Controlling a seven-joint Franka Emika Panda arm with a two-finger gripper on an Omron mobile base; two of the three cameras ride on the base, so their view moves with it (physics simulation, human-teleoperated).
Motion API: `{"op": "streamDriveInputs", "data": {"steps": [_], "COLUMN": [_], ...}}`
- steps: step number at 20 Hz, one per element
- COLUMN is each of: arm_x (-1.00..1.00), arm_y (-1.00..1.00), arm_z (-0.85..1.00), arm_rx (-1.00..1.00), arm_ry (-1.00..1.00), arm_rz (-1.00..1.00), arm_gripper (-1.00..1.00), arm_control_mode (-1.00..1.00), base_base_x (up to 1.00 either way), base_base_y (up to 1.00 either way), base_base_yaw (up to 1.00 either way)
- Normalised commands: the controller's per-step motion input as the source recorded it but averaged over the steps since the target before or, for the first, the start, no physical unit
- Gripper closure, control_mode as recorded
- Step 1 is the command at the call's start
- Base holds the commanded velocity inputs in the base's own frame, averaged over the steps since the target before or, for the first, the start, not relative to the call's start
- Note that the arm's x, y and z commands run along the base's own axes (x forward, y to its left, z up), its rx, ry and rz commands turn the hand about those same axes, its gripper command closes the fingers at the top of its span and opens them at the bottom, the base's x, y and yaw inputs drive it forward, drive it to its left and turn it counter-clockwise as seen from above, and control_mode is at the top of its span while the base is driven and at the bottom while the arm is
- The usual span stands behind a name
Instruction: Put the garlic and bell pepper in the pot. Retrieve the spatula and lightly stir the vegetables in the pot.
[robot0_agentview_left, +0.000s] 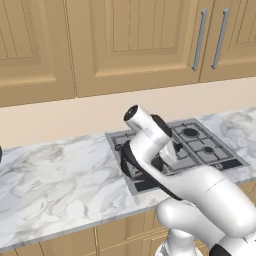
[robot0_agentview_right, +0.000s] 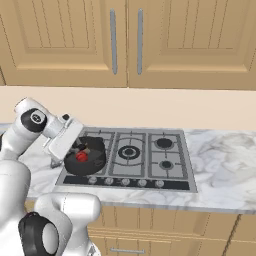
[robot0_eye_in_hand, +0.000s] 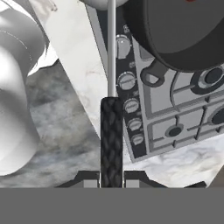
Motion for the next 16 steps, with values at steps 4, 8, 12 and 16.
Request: {"op": "streamDriveInputs", "data": {"steps": [4,8,12,16], "arm_x": [0.22,0.90,0.70,0.49], "arm_y": [0.00,0.00,0.00,-0.02], "arm_z": [0.00,0.00,0.02,0.00], "arm_rx": [0.00,0.00,0.00,0.00], "arm_ry": [0.01,0.00,0.00,0.00], "arm_rz": [0.04,0.00,0.00,0.00], "arm_gripper": [1.00,1.00,1.00,1.00], "arm_control_mode": [-1.00,-1.00,-1.00,-1.00], "base_base_x": [0.00,0.00,0.00,0.00], "base_base_y": [0.00,0.00,0.00,0.00], "base_base_yaw": [0.00,0.00,0.00,0.00]}}
